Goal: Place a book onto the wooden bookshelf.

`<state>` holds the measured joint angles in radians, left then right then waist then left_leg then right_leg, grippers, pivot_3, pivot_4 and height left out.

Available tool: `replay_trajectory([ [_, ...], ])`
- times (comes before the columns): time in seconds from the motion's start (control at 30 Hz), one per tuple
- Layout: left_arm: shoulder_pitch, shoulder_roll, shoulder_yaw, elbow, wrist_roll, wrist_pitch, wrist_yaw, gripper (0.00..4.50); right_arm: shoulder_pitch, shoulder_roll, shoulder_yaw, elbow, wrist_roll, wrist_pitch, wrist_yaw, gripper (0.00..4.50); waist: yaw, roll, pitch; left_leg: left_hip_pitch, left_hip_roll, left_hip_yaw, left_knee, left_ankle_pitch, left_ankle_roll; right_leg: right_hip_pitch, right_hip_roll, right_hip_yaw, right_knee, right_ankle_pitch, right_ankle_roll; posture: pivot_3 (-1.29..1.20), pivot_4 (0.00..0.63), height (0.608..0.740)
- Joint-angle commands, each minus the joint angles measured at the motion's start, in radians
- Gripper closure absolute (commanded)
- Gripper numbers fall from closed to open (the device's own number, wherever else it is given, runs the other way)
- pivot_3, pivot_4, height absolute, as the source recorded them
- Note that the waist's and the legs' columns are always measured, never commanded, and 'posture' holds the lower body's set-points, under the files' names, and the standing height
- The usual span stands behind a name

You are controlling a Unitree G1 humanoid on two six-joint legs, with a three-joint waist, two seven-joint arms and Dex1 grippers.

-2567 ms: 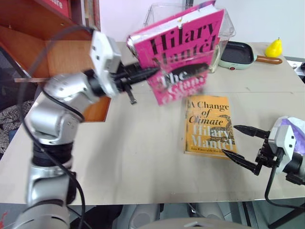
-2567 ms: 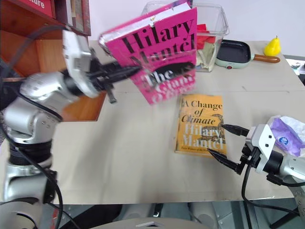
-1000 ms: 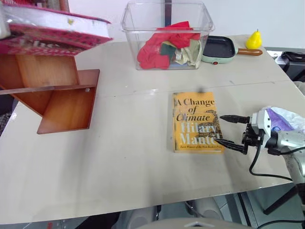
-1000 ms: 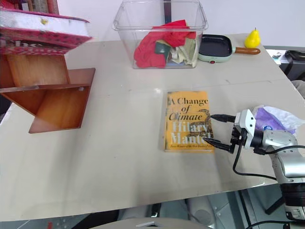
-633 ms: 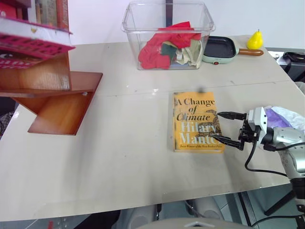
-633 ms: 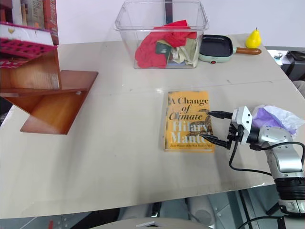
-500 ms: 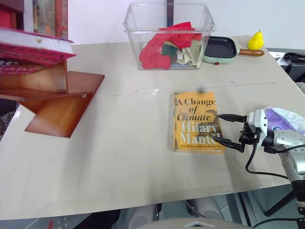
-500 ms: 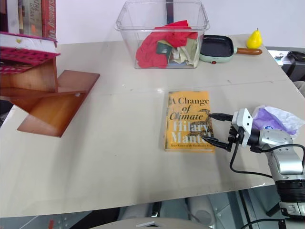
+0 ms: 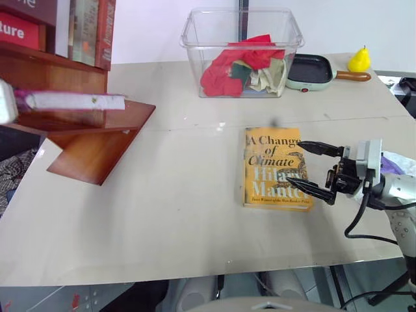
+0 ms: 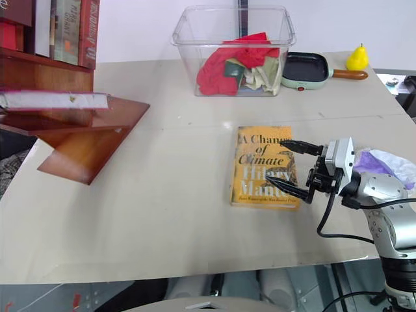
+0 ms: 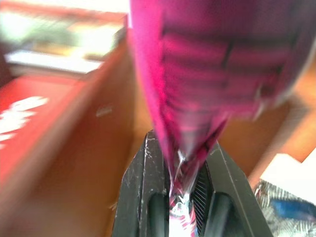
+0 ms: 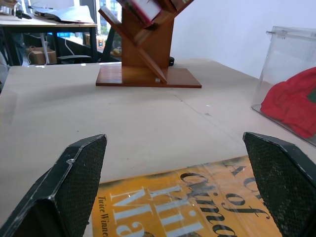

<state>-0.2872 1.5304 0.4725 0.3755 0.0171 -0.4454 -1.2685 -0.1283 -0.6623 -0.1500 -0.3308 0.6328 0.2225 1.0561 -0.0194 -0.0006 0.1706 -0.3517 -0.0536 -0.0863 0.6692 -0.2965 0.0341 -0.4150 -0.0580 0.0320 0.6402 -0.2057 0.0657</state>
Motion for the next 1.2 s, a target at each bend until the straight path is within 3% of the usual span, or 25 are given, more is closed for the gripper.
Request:
replay_trajectory([
  [0.03,0.07,-0.025,0.041,0.052,-0.013,-0.049,-0.019,4.45,-0.028,-0.013,-0.022,-0.039,0.025,0.022,-0.015,0.0,0.008,-0.001,0.0,0.0,0.0,0.0,0.0,0.0,0.0,0.0,0.0,0.0,0.0,0.0,0.0,0.0,0.15,0.74],
  [0.33,0.167,-0.031,0.098,0.181,0.01,-0.17,0.075,4.45,-0.061,-0.01,-0.009,-0.037,0.018,0.05,-0.023,0.0,0.002,-0.001,-0.001,0.002,0.002,0.0,-0.001,0.0,0.0,0.001,0.001,-0.001,0.0,0.0,0.0,0.0,0.15,0.74],
  [0.4,0.172,-0.034,0.113,0.193,-0.026,-0.174,0.058,3.44,-0.064,-0.012,-0.009,-0.033,0.016,0.053,-0.02,0.0,0.0,-0.001,-0.001,0.003,0.003,0.0,-0.001,0.0,0.0,0.002,0.003,-0.001,0.0,0.0,0.0,0.0,0.15,0.74],
  [0.5,0.187,-0.031,0.137,0.204,-0.044,-0.182,0.052,2.39,-0.066,-0.015,-0.012,-0.028,0.015,0.056,-0.016,0.0,-0.004,-0.004,0.0,0.004,0.004,0.0,-0.001,0.0,0.0,0.002,0.004,-0.001,0.0,-0.001,0.0,0.0,0.15,0.74],
  [0.63,0.234,-0.075,0.234,0.102,-0.12,-0.12,-0.014,0.59,-0.074,-0.019,-0.009,-0.006,0.008,0.051,-0.001,0.0,-0.01,-0.01,0.001,0.001,0.003,0.0,-0.001,-0.001,-0.001,0.001,0.002,-0.001,-0.004,0.0,-0.001,0.0,0.15,0.74],
  [0.8,0.318,-0.156,0.408,-0.07,-0.151,-0.052,-0.073,0.59,-0.122,-0.009,0.014,0.052,-0.002,0.041,0.03,0.0,-0.014,-0.013,0.001,-0.012,0.001,-0.001,0.0,0.0,-0.005,-0.008,-0.002,-0.003,-0.009,0.001,-0.001,0.0,0.15,0.74],
  [0.97,0.37,-0.238,0.555,-0.229,-0.187,-0.008,-0.109,0.59,-0.174,0.006,0.041,0.127,-0.018,0.022,0.071,0.0,-0.015,-0.012,0.001,-0.014,0.001,-0.003,-0.001,0.0,-0.006,-0.009,-0.006,-0.005,-0.011,0.0,-0.001,0.0,0.15,0.74],
  [1.1,0.401,-0.324,0.612,-0.411,-0.307,0.072,-0.114,0.59,-0.204,0.01,0.055,0.181,-0.034,0.001,0.099,0.0,-0.016,-0.012,0.002,-0.014,0.002,-0.002,-0.002,-0.001,-0.006,-0.009,-0.006,-0.005,-0.012,0.001,-0.001,0.0,0.15,0.74],
  [1.2,0.46,-0.423,0.589,-0.621,-0.41,0.235,-0.06,0.59,-0.213,0.01,0.053,0.194,-0.039,-0.004,0.107,0.0,-0.014,-0.012,0.002,-0.014,0.002,-0.003,-0.001,-0.001,-0.005,-0.009,-0.007,-0.005,-0.012,0.001,-0.001,0.0,0.15,0.74],
])
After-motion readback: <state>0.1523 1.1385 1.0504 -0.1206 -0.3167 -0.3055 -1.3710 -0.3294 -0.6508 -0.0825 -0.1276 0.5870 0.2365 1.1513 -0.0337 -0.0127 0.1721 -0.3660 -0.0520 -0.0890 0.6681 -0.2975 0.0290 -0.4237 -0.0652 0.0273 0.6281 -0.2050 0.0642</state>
